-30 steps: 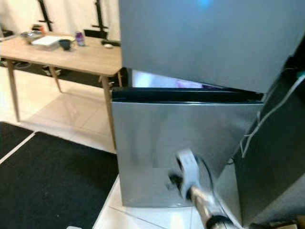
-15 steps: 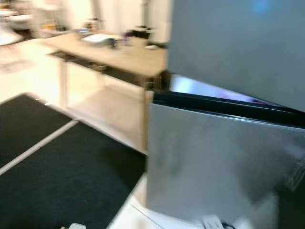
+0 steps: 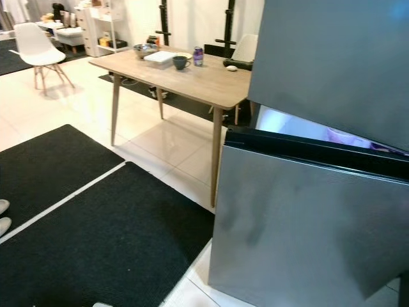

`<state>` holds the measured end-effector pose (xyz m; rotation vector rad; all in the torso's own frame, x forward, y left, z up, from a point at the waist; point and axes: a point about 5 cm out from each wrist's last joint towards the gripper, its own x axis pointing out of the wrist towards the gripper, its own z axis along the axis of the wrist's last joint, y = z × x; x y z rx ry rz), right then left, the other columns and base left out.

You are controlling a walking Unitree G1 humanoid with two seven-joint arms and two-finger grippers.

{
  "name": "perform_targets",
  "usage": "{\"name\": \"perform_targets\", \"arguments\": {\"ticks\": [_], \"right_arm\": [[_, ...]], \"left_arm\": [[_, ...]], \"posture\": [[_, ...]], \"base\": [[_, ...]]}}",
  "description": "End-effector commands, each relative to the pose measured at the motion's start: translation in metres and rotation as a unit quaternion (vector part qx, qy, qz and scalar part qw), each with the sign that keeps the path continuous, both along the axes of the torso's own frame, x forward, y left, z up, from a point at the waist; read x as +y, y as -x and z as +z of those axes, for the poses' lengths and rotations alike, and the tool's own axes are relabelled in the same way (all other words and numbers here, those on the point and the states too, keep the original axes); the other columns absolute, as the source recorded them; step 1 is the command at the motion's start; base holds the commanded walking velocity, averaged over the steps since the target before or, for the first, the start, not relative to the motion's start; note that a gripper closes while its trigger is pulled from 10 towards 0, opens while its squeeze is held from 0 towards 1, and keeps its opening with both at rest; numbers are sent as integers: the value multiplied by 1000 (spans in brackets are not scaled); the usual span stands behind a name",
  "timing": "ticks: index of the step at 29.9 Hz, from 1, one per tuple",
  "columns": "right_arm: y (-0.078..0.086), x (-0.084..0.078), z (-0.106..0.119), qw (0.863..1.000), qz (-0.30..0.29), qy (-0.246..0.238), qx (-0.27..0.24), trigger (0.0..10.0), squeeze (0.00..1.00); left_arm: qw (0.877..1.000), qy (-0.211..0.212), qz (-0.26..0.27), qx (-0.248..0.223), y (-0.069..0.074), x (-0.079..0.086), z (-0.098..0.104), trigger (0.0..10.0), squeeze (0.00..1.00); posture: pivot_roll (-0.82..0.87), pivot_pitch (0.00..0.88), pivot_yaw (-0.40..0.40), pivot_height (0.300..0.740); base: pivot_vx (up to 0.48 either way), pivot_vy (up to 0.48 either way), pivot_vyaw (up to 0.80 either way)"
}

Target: Restocking fridge

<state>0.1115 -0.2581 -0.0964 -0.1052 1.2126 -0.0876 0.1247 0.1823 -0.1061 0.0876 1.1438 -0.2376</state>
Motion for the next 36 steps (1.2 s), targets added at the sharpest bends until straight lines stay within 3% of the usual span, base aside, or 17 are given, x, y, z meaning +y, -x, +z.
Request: {"name": "perform_targets", "arguments": {"ticks": [1,7,10,11,12,17,20,21,23,24,25,26,27,29,35,36], "right_arm": [[-7,-6,4,1000,-9,8,-14,10000,0],[-13,-5,6,1000,-13,8,-25,10000,0],[-26,-3,9,999,-19,2,-49,10000,0],[-45,1,16,996,-18,-13,-89,10000,0],[-55,3,20,994,-14,-23,-109,10000,0],[-72,9,28,987,-2,-50,-150,10000,0],[-117,30,54,955,46,-149,-254,10000,0],[-117,30,54,955,46,-149,-254,10000,0],[-138,37,72,932,66,-182,-307,10000,0],[-138,37,72,932,66,-182,-307,10000,0],[-147,38,80,921,72,-192,-330,10000,0],[-164,40,98,899,87,-211,-374,10000,0],[-164,40,98,899,87,-211,-374,10000,0],[-186,42,123,875,112,-200,-426,10000,0],[-222,43,176,824,138,-173,-522,10000,0],[-222,43,176,824,138,-173,-522,10000,0]], "left_arm": [[1000,4,2,28,14,-4,-5,10000,0],[1000,7,12,25,12,-4,-4,10000,0],[1000,9,16,25,12,-4,-4,10000,0],[999,9,18,24,12,-3,-4,10000,0],[999,10,21,24,12,-3,-4,10000,0],[999,10,23,22,11,-3,-4,10000,0],[999,10,24,22,10,-2,-4,10000,0],[999,10,24,22,10,-2,-4,10000,0],[999,11,24,21,10,-3,-4,10000,0],[999,11,24,21,10,-3,-4,10000,0],[999,12,23,21,10,-3,-4,10000,0],[999,14,23,21,10,-4,-4,10000,0],[999,14,23,21,10,-4,-4,10000,0],[999,16,23,20,10,-4,-4,10000,0],[999,18,23,19,10,-4,-4,10000,0],[999,18,23,19,10,-4,-4,10000,0]], "posture": [[-61,0,-25,740],[-61,0,-24,740],[-63,0,-20,740],[-58,0,-22,740],[-58,0,-22,740],[-59,0,-21,740],[-58,0,-21,740],[-58,0,-21,740],[-59,0,-21,740],[-59,0,-21,740],[-59,0,-21,740],[-58,0,-21,740],[-58,0,-21,740],[-57,0,-23,740],[-50,0,-26,740],[-50,0,-26,740]], "base": [[0,-292,0],[0,0,0],[0,0,0],[0,0,0],[0,0,0],[0,0,0],[0,0,0],[0,0,0],[0,0,0],[0,0,0],[0,0,0],[0,0,0],[0,0,0],[0,0,0],[0,0,0],[0,0,0]]}}
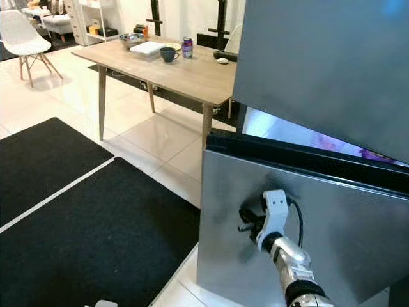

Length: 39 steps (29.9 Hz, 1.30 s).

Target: Restocking fridge

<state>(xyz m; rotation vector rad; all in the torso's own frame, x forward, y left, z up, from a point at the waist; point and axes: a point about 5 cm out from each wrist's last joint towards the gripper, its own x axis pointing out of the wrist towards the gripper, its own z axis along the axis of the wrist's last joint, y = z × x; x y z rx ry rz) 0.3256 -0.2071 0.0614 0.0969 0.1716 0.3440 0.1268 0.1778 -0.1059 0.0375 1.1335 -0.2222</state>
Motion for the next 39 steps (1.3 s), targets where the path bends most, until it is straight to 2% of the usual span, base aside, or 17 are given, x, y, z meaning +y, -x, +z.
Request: {"name": "perform_targets", "arguments": {"ticks": [1,5,10,12,14,19,24,27,30,31,32,34,35,36,37,38,39], "right_arm": [[-12,-8,25,998,-22,4,-56,10000,0],[-35,-3,64,992,-31,32,-121,10000,0],[-46,0,84,987,-42,45,-149,10000,0],[-58,5,109,980,-56,67,-181,10000,0],[-64,7,122,974,-69,92,-195,10000,0],[-64,6,116,974,-73,117,-182,10000,0],[-49,8,73,983,-22,143,-109,10000,0],[-45,9,63,984,-12,150,-91,10000,0],[-26,2,20,982,-9,187,8,10000,0],[-26,2,20,982,-9,187,8,10000,0],[-16,-1,2,979,-11,196,51,10000,0],[16,-7,-42,964,-19,219,151,10000,0],[16,-7,-42,964,-19,219,151,10000,0],[42,-9,-69,950,-18,229,212,10000,0],[42,-9,-69,950,-18,229,212,10000,0],[62,-12,-87,937,-19,237,255,10000,0],[94,-19,-111,916,-29,248,315,10000,0]], "left_arm": [[1000,2,4,22,12,0,-4,10000,0],[1000,1,0,23,13,1,-4,10000,0],[1000,1,-1,24,14,1,-4,10000,0],[1000,0,3,23,14,2,-4,10000,0],[1000,0,6,23,15,3,-4,10000,0],[1000,1,9,24,17,4,-5,10000,0],[1000,1,11,27,21,5,-6,10000,0],[1000,2,12,27,21,5,-6,10000,0],[1000,0,17,23,19,5,-5,10000,0],[1000,0,17,23,19,5,-5,10000,0],[1000,-1,18,21,18,5,-5,10000,0],[1000,-5,15,26,17,4,-5,10000,0],[1000,-5,15,26,17,4,-5,10000,0],[1000,-5,13,26,16,3,-5,10000,0],[1000,-5,13,26,16,3,-5,10000,0],[1000,-5,10,27,16,3,-5,10000,0],[1000,-3,10,26,15,2,-5,10000,0]], "posture": [[-50,0,-26,740],[-42,0,-26,740],[-37,0,-28,740],[-21,0,-37,740],[-13,0,-41,740],[-12,0,-43,740],[-23,0,-37,740],[-24,0,-37,740],[-34,0,-39,740],[-34,0,-39,740],[-34,0,-39,740],[-40,0,-40,740],[-40,0,-40,740],[-43,0,-39,740],[-43,0,-39,740],[-43,0,-39,740],[-39,0,-41,740]], "base": [[0,0,0],[0,0,0],[0,0,0],[0,0,0],[0,0,0],[0,0,0],[0,0,0],[0,0,0],[0,0,0],[0,0,0],[0,0,0],[0,0,0],[0,0,0],[0,0,0],[0,0,0],[0,0,0],[0,0,0]]}}
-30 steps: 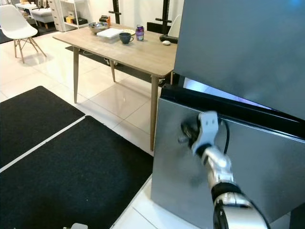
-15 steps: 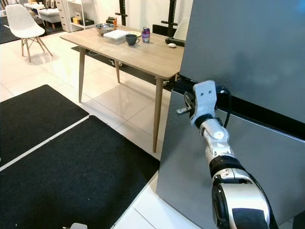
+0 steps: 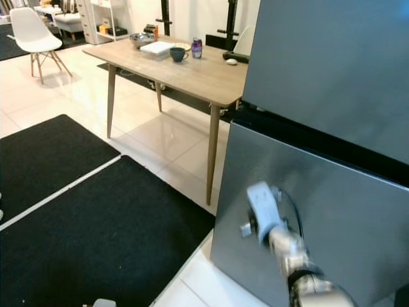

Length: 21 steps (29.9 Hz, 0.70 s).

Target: Restocking fridge

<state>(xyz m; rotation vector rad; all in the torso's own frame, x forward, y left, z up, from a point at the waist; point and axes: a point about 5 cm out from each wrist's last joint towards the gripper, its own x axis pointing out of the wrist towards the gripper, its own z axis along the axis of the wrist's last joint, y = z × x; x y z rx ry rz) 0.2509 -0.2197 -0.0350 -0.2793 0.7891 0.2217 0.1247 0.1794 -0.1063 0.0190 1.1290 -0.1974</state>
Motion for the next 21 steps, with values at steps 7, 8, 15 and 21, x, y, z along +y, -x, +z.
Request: {"name": "perform_targets", "arguments": {"ticks": [7,8,15,21], "right_arm": [[117,-29,-58,977,-63,72,193,10000,0],[130,-31,-61,973,-67,74,208,10000,0],[149,-39,-64,967,-102,73,222,10000,0],[144,-43,-62,968,-113,77,211,10000,0]], "left_arm": [[1000,2,-3,23,9,-1,-3,10000,0],[1000,1,-5,24,9,-1,-3,10000,0],[1000,-3,-6,26,11,2,-3,10000,0],[1000,-5,-10,27,11,4,-3,10000,0]], "posture": [[-35,0,-36,740],[-36,0,-36,740],[-45,0,-27,740],[-51,0,-21,740]], "base": [[0,0,0],[0,0,0],[181,0,0],[280,0,0]]}}
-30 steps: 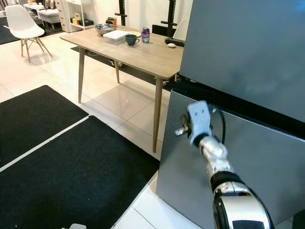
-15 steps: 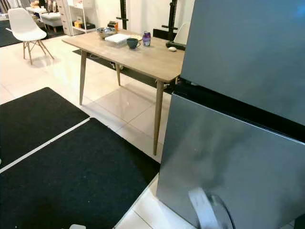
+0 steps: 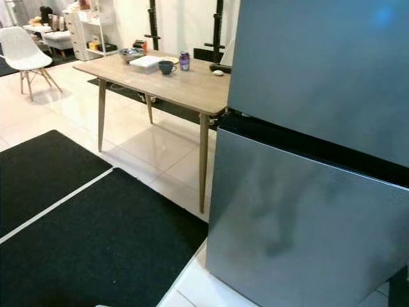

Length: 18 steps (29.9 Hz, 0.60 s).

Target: Restocking fridge

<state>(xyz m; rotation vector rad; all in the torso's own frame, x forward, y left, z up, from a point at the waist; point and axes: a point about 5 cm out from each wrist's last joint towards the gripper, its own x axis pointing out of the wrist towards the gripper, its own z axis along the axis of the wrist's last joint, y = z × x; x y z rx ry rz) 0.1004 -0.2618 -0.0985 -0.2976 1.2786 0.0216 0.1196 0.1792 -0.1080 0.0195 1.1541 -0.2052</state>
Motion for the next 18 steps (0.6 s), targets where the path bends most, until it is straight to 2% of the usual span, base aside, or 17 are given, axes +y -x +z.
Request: {"name": "perform_targets", "arguments": {"ticks": [1,10,18], "right_arm": [[-7,-1,2,1000,-8,2,-14,10000,0],[-9,7,0,1000,6,-5,-17,10000,0],[-8,7,0,1000,3,-4,-18,10000,0]], "left_arm": [[1000,-6,-7,14,6,4,-1,10000,0],[1000,-8,-11,12,4,5,-1,10000,0],[1000,-13,-15,13,4,7,-1,10000,0]], "posture": [[-51,0,-21,740],[-50,0,-17,740],[-51,0,-15,740]], "base": [[285,0,0],[306,0,0],[311,0,0]]}}
